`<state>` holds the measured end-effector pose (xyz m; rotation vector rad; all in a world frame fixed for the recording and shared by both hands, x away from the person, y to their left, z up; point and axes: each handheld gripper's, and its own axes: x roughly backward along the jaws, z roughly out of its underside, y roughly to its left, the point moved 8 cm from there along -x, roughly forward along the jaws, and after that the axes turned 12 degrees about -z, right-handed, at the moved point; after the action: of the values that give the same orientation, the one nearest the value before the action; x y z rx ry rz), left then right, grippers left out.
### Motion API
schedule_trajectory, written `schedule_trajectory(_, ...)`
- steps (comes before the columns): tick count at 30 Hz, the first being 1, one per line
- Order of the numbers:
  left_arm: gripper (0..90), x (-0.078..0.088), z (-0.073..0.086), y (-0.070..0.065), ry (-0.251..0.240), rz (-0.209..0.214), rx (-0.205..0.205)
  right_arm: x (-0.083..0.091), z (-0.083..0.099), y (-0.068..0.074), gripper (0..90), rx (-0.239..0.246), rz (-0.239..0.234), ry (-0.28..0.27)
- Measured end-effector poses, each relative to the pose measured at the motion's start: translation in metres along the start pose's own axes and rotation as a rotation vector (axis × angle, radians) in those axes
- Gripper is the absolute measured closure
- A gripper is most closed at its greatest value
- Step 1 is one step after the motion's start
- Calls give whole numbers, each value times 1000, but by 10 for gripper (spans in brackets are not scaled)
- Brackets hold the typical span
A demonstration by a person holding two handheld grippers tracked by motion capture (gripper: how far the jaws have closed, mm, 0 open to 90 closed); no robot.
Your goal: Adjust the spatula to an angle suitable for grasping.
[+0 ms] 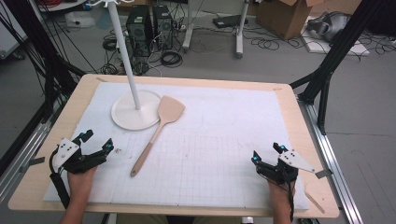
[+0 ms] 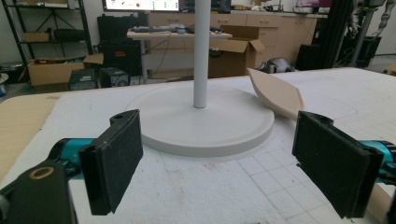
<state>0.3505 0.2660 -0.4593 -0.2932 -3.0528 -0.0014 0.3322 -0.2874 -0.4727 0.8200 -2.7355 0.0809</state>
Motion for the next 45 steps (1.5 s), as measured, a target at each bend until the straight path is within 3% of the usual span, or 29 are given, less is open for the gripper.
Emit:
schedule_trajectory(18,166,0,0,-1,4,-2,-15,0,0,1,146,2,-4,3)
schedule_trajectory(23,165,1,-1,3,-10,-6,24,0,0,2,147,14,-1,8)
schedule_trajectory(30,202,-2,0,2,42,-1,46,-1,0,1,146,5,0,13)
schedule_trajectory(34,196,0,-7,-11,57,22,32,-2,1,2,147,12,-4,22)
schedule_trajectory(38,180,1,-18,-33,68,93,10,-2,0,2,147,20,-3,20)
schedule_trajectory(39,174,-1,-24,-45,73,113,-7,-2,0,2,147,21,-3,20)
schedule_trajectory(42,167,-2,-27,-54,84,136,-5,-2,0,2,147,22,-3,19)
schedule_trajectory(45,181,-5,-28,-69,110,192,15,-2,1,2,147,21,-4,24)
